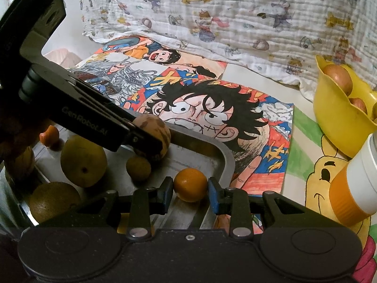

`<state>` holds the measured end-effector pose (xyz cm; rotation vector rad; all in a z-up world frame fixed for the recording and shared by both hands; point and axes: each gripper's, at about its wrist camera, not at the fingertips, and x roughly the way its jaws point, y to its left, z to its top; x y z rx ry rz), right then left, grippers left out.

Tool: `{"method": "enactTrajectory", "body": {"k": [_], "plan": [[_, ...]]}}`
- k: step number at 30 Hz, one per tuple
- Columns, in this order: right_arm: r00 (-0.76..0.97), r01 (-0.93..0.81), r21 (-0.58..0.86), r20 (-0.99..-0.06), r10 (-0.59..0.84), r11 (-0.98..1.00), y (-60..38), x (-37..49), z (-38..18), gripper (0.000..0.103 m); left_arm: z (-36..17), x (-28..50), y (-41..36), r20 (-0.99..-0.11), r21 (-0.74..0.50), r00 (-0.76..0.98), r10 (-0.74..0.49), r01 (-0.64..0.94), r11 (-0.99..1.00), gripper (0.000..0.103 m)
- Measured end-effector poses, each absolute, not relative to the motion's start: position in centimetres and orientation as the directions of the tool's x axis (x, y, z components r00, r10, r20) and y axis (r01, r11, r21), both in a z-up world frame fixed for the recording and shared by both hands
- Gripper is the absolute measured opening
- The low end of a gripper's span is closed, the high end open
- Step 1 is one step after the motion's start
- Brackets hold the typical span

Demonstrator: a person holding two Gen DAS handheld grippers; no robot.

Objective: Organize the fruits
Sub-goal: 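Carry the melon over the grey tray with the left tool while the right tool carries the orange there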

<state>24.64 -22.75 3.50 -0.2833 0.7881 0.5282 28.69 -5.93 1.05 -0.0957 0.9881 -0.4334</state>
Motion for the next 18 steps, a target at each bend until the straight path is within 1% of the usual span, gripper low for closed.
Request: {"method": "enactTrajectory", "body": {"k": [12, 18], "plan": [[0.587, -0.547, -0.041, -0.731, 0.347, 0.836, -22.85, 24.60, 3.50, 0.036, 1.01, 28.74, -5.81, -0.791, -0.282, 0.469, -0.394, 0.292, 0.914, 0.054], [0.588, -0.542, -0.025, -0.725, 0.358, 0.840, -23.08, 24.40, 3.46, 0.043, 1.12, 28.44, -5.92, -0.795, -0.276, 0.470, -0.384, 0.283, 0.919, 0.056]]}}
